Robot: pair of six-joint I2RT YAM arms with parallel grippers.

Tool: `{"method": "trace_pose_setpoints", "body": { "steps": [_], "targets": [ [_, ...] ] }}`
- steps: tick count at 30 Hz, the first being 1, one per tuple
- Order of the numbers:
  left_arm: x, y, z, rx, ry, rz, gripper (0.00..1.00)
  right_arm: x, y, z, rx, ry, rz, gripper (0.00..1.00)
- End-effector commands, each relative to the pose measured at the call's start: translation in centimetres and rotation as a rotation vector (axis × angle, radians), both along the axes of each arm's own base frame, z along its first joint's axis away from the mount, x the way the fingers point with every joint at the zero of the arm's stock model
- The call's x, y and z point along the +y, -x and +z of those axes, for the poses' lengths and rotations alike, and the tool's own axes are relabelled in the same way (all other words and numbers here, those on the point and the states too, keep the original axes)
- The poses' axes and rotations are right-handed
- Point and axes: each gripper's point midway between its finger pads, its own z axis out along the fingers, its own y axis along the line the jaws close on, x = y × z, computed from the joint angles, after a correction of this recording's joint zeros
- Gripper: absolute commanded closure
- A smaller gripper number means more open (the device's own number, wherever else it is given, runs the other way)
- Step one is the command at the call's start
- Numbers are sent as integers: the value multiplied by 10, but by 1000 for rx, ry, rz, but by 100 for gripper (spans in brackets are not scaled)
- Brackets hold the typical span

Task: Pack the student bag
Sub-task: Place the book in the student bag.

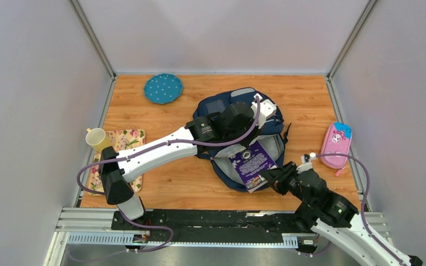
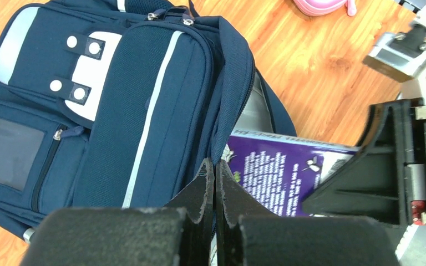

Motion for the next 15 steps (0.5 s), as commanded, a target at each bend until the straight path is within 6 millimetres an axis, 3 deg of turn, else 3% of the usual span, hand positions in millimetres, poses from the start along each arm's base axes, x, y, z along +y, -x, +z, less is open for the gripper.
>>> {"method": "trace_pose_setpoints", "body": {
  "steps": [1, 5, 6, 8, 10, 13, 15],
  "targets": [
    [-1, 5, 80, -97, 224, -19, 100, 40, -18, 87, -167, -303, 51, 100],
    [2, 8, 77, -83, 232, -19, 100, 48, -35, 90, -159, -338, 12, 100],
    [2, 10, 78, -76, 241, -26, 100, 50, -40, 78, -133, -327, -3, 100],
    [3, 13, 79, -71, 260, -31, 100, 46, -53, 72, -99, -370, -64, 100],
    [4, 15, 81, -69, 268, -34, 100, 44, -63, 47, -42, -367, -108, 100],
    [7, 15, 86, -83, 272, -35, 100, 37, -83, 42, -61, -412, -165, 100],
    [9, 18, 93, -86, 288, -45, 100, 28, -98, 50, -116, -423, -203, 100]
  ]
}}
